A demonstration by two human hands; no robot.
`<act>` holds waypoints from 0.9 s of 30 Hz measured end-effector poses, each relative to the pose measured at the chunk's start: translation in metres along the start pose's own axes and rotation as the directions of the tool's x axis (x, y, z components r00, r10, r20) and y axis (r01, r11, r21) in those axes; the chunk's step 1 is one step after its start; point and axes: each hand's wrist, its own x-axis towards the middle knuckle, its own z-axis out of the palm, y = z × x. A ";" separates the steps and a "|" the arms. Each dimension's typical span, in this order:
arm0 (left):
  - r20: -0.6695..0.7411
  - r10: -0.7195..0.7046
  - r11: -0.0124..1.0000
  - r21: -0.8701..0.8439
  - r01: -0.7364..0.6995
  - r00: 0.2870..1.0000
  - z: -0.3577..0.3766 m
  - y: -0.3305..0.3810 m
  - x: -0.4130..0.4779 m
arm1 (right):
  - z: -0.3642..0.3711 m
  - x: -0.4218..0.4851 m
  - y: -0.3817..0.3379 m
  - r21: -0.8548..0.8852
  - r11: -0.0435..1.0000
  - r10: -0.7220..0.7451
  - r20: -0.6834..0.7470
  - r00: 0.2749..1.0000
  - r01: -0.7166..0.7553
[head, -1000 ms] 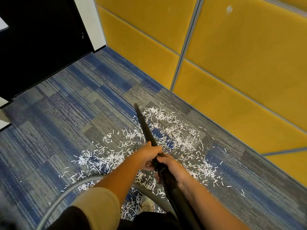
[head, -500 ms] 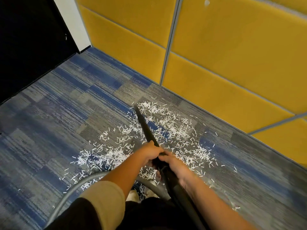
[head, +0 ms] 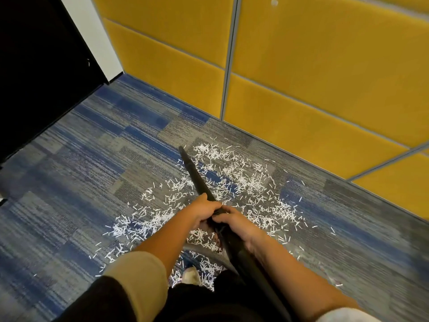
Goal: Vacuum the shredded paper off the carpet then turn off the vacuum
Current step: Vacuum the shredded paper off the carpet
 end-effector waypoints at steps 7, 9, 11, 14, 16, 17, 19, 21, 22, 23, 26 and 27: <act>0.023 -0.060 0.997 -0.042 0.060 0.998 0.018 0.031 0.023 | -0.037 0.017 -0.025 -0.039 0.999 0.031 0.033 0.999 -0.030; 0.016 -0.054 0.999 -0.001 0.054 0.998 0.023 0.037 0.029 | -0.046 0.018 -0.030 -0.023 0.999 0.033 0.042 0.999 -0.032; -0.011 -0.044 0.998 0.042 0.044 0.999 0.028 0.045 0.033 | -0.054 0.019 -0.035 -0.015 1.000 0.020 0.064 0.998 -0.019; -0.026 -0.046 0.995 0.091 0.048 0.999 0.036 0.053 0.041 | -0.064 0.018 -0.043 0.002 1.000 0.005 0.091 0.996 -0.005; -0.008 -0.036 0.995 0.088 0.037 0.999 0.043 0.059 0.044 | -0.070 0.018 -0.046 0.033 0.999 -0.003 0.069 0.998 0.001; 0.002 -0.020 0.996 0.090 0.020 1.000 0.046 0.062 0.046 | -0.073 0.019 -0.047 0.051 0.999 -0.005 0.049 0.999 0.002; 0.022 -0.003 0.996 0.094 0.001 1.000 0.055 0.070 0.051 | -0.082 0.017 -0.050 0.088 0.996 -0.003 0.014 1.000 0.001; 0.038 0.005 0.996 0.086 -0.009 0.999 0.064 0.077 0.055 | -0.092 0.015 -0.051 0.135 0.991 0.003 -0.005 1.000 -0.002; 0.058 0.004 0.997 0.072 -0.008 0.998 0.068 0.080 0.057 | -0.096 0.013 -0.052 0.149 0.989 0.001 -0.019 1.000 0.002; 0.078 0.005 0.998 0.067 -0.011 0.997 0.072 0.083 0.057 | -0.101 0.012 -0.052 0.159 0.987 -0.004 -0.033 0.999 0.010; 0.108 0.011 0.995 0.098 -0.021 0.994 0.083 0.090 0.058 | -0.108 0.005 -0.056 0.196 0.980 -0.027 -0.054 0.998 0.037; 0.112 0.010 0.995 0.102 -0.021 0.994 0.086 0.091 0.059 | -0.110 0.003 -0.056 0.207 0.977 -0.035 -0.058 0.998 0.046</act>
